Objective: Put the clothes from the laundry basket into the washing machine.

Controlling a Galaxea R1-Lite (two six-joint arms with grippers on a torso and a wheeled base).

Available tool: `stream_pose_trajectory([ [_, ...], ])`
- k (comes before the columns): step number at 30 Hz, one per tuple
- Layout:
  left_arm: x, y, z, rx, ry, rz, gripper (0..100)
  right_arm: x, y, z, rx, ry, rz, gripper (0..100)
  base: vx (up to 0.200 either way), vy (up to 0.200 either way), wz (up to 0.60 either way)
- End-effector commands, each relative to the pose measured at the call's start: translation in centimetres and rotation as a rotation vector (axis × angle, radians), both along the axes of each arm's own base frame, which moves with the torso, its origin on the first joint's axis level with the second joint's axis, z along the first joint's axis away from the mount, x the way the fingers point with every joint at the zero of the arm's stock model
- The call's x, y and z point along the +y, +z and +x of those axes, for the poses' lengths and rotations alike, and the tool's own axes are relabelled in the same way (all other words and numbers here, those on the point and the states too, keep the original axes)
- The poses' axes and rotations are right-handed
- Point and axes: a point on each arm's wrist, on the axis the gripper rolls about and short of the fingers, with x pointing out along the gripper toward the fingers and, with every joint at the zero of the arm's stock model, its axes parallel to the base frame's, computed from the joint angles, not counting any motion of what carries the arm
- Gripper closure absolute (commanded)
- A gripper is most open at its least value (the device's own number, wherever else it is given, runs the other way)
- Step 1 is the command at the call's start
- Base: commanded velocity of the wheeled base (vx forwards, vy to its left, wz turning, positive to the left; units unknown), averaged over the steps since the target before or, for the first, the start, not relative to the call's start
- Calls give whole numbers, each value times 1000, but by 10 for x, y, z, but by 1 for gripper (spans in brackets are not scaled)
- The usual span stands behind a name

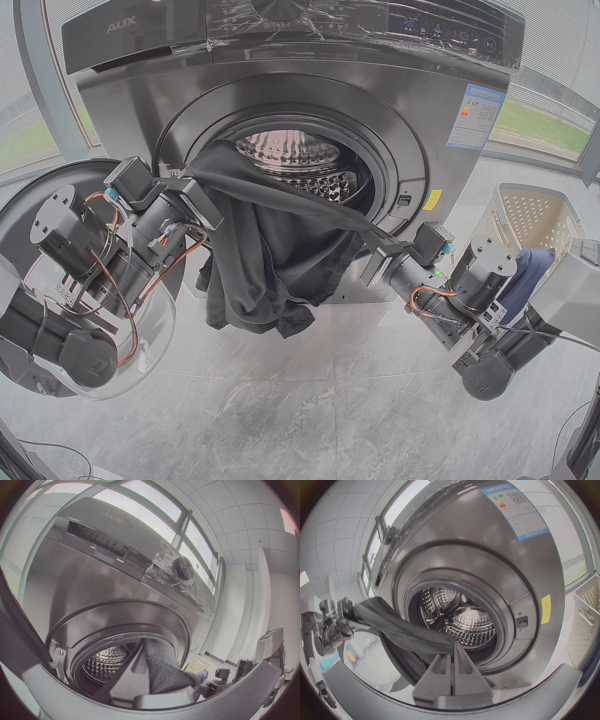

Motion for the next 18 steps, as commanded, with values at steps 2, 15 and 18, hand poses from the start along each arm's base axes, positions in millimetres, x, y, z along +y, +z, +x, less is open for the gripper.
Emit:
stream_pose_trajectory([
  [2, 1, 7, -3, -22, -3, -12, 100, 9, -13, 7, 18, 11, -12, 100, 0, 0, 0],
  [15, -1, 12, 2, -36, 10, -28, 100, -5, -67, -8, 194, 23, -165, 0, 0, 0, 0],
  [18, -1, 12, 3, -32, 10, -26, 100, -6, -83, -9, 237, 24, -196, 0, 0, 0, 0],
])
